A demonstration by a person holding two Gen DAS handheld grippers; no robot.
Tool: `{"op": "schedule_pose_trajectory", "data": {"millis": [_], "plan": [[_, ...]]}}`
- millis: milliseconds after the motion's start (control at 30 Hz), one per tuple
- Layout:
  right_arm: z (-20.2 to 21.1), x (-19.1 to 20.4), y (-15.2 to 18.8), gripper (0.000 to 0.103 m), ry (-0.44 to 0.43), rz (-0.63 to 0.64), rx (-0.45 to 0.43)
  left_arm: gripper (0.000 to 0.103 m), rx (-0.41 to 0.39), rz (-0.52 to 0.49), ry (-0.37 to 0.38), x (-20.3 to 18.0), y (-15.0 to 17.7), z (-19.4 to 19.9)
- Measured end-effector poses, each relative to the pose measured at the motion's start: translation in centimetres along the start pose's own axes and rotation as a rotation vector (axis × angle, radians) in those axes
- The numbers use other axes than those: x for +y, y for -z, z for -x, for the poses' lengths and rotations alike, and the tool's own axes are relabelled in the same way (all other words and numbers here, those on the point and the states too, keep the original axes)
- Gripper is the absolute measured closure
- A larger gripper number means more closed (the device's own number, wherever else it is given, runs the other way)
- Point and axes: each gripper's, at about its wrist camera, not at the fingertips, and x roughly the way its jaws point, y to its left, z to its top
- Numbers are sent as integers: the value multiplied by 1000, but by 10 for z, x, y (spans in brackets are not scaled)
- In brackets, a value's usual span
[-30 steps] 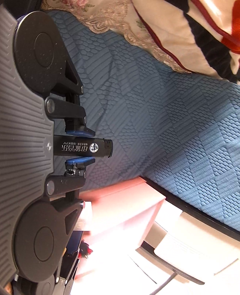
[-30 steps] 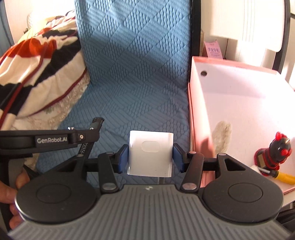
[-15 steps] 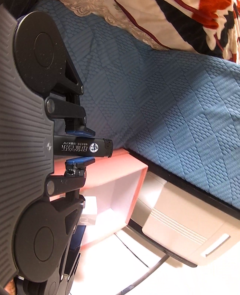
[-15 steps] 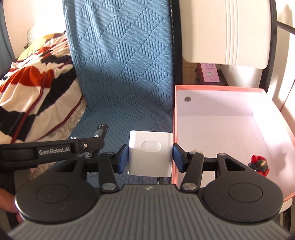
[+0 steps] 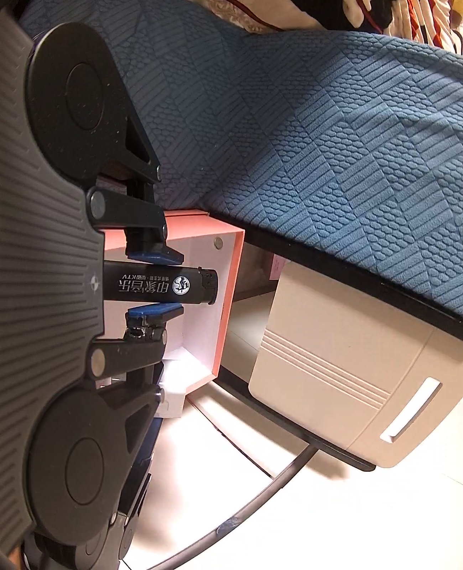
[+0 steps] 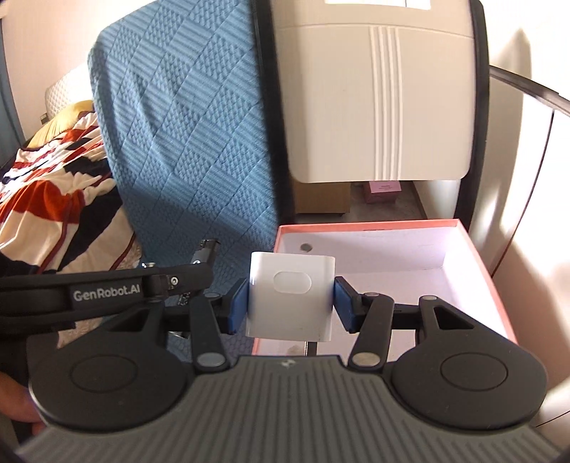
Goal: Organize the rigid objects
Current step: 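Open both tools to drop the charger and USB stick into the box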
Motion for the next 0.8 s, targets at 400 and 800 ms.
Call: {"op": "schedule_pose_trajectory", "data": {"millis": [400,800], "plan": [[-19,-90,5,49,63,-62,40,76,93,-44,-10,-42,35,-76],[-64,-147,49,49,153,-88,159,76,230,-73,-50,-52,57,-138]]}}
